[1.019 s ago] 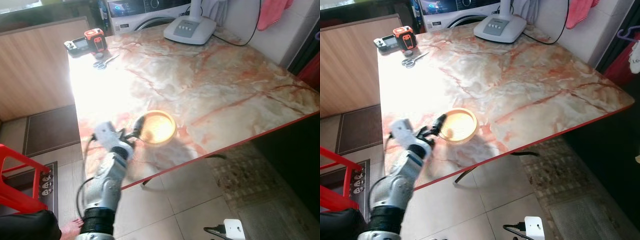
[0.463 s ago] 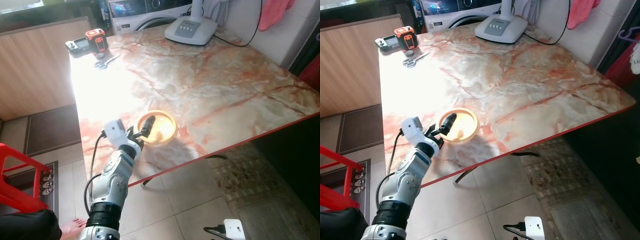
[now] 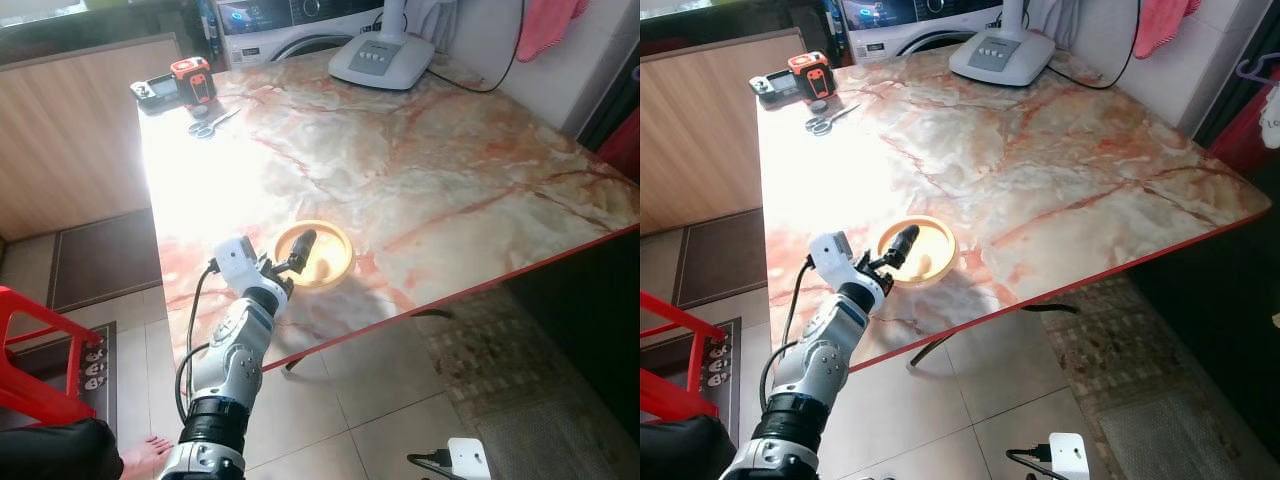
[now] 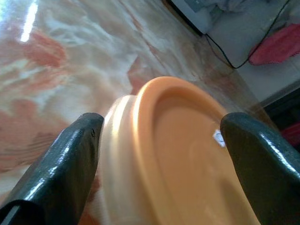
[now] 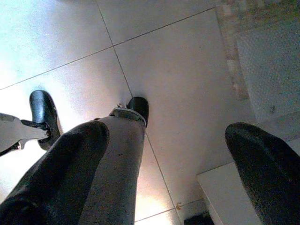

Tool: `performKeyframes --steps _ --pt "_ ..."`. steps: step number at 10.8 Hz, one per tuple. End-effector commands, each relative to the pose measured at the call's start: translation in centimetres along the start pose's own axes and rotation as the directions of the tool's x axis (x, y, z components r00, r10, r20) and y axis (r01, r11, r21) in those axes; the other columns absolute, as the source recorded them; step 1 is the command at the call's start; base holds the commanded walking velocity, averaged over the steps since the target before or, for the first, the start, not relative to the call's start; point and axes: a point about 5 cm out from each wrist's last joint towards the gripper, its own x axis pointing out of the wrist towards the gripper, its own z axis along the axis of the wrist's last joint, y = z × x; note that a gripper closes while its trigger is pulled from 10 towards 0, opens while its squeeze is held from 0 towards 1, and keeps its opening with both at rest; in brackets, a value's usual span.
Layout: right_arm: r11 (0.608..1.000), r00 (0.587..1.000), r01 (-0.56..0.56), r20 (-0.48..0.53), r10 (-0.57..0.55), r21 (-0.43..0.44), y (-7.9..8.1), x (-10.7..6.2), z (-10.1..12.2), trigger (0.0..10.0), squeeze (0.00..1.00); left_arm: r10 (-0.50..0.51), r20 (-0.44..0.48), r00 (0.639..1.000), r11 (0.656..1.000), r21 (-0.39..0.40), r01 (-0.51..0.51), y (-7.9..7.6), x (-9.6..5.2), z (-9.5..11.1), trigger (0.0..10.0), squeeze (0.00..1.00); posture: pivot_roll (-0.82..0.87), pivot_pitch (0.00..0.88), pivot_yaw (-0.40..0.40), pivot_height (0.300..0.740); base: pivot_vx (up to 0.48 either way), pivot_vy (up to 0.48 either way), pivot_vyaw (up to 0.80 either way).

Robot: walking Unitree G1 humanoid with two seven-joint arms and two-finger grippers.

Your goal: Restocking fridge

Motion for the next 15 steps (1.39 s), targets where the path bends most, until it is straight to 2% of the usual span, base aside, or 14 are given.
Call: performKeyframes --steps 1,2,3,8,11,15 --pt "1.000 1.000 -0.001 -0.020 0.001 -0.008 0.08 -0.07 -0.63 10.0 0.00 0.012 0.007 1.000 1.000 0.026 -0.012 0.17 0.14 0.17 10.0 0.00 -0.02 0.105 0.017 0.740 0.000 0.000 0.00" --pt "1.000 1.000 -0.001 -0.020 0.001 -0.008 0.09 -0.07 -0.62 10.0 0.00 0.025 0.001 1.000 0.999 0.035 -0.025 0.33 0.19 0.09 10.0 0.00 -0.03 0.103 0.017 0.740 0.000 0.000 0.00" --pt "1.000 1.000 0.000 -0.021 0.000 -0.008 0.11 -0.07 -0.62 10.0 0.00 0.035 0.002 0.999 0.998 0.043 -0.035 0.53 0.20 0.02 0.0 0.00 -0.03 0.097 0.018 0.740 0.000 0.000 0.00" --pt "1.000 1.000 -0.005 -0.022 0.005 -0.019 0.08 -0.06 -0.55 10.0 0.00 0.042 0.023 0.999 0.998 0.048 -0.043 0.74 0.41 0.25 0.0 0.00 -0.02 0.088 0.016 0.740 0.000 0.000 0.00" --pt "1.000 1.000 -0.008 -0.024 0.007 -0.028 0.10 -0.05 -0.54 10.0 0.00 0.040 0.012 0.999 0.999 0.022 -0.041 0.84 0.38 -0.06 0.0 0.00 -0.02 0.091 0.014 0.740 0.000 0.000 0.00" --pt "1.000 1.000 -0.008 -0.027 0.007 -0.031 0.12 -0.04 -0.52 10.0 0.00 0.041 -0.003 0.999 0.999 0.033 -0.041 0.84 0.55 -0.28 0.0 0.00 -0.02 0.096 0.017 0.740 0.000 0.000 0.00"
